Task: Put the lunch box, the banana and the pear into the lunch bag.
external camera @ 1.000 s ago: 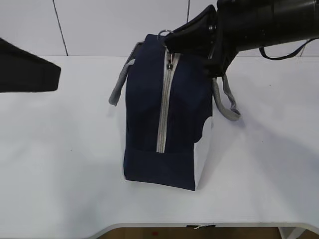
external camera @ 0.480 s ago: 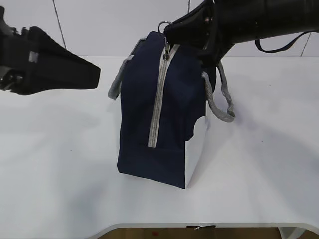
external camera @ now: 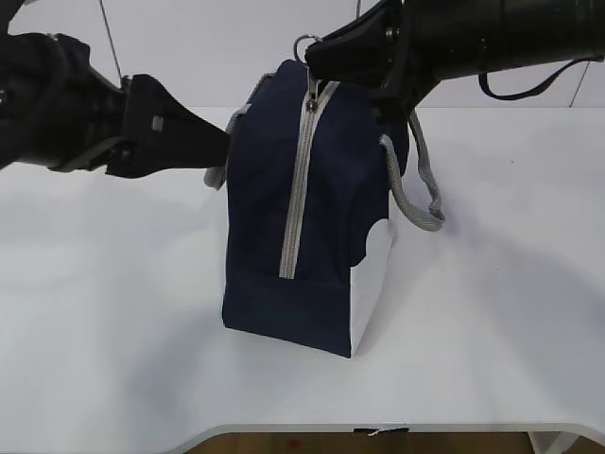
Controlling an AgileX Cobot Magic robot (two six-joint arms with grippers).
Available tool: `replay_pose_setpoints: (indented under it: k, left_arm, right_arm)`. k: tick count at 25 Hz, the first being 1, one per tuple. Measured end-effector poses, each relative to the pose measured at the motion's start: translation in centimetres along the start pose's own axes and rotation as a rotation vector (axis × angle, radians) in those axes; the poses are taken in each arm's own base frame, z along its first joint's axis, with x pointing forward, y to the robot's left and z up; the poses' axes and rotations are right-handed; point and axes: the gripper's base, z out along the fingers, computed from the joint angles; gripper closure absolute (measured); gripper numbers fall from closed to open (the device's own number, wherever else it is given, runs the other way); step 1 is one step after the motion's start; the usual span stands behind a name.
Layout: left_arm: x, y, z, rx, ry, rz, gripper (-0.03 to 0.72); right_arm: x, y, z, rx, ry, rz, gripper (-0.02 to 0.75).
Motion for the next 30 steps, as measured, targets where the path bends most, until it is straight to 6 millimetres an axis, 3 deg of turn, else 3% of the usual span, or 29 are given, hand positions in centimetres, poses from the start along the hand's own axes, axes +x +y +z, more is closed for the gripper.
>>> replay_pose_setpoints:
  k: [24, 26, 30]
  left_arm:
    - [0.2, 1.8, 5.0, 0.009, -0.044, -0.011, 0.26]
    - [0.5, 2.0, 5.5, 0.005, -0.031, -0.015, 0.298]
    - [0.6, 2.1, 5.8, 0.002, -0.025, -0.022, 0.495]
  right_arm:
    - [0.0, 0.0, 0.0, -0.002, -0.002, 0.002, 0.731]
    - [0.0, 0.0, 0.0, -0.002, -0.002, 0.002, 0.731]
    - [0.0, 0.0, 0.0, -0.002, -0.002, 0.002, 0.731]
